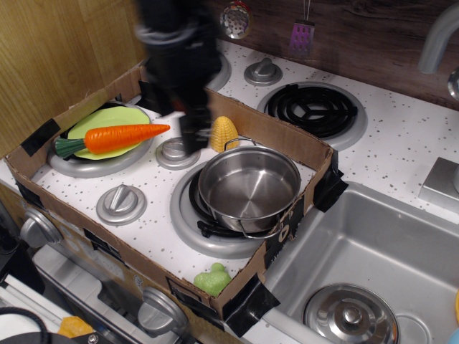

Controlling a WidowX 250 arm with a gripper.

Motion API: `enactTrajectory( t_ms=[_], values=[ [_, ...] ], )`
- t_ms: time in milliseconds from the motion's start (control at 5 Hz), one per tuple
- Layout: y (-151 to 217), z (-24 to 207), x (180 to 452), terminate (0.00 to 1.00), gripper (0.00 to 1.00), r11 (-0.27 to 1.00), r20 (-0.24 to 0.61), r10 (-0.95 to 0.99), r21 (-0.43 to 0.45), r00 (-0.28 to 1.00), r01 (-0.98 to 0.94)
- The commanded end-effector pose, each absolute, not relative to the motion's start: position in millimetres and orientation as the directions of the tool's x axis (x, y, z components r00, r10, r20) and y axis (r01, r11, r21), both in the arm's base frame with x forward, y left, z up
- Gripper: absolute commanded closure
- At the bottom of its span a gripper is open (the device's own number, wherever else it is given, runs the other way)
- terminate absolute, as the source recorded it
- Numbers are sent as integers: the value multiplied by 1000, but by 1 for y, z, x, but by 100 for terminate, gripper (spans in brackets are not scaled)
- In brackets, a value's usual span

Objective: Take carrot off plate

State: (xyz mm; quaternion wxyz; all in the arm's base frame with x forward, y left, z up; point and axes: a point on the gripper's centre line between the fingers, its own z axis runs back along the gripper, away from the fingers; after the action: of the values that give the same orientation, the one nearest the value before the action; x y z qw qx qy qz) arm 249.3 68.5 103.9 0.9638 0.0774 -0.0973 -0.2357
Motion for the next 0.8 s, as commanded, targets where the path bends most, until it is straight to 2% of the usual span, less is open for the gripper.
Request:
enactTrajectory(
  t_ms=[0, 600],
  values=[
    [125, 111, 254, 0, 0, 806, 163, -578, 266, 800, 529],
    [181, 77, 265, 0, 0, 737, 166, -676, 186, 718, 650]
  ],
)
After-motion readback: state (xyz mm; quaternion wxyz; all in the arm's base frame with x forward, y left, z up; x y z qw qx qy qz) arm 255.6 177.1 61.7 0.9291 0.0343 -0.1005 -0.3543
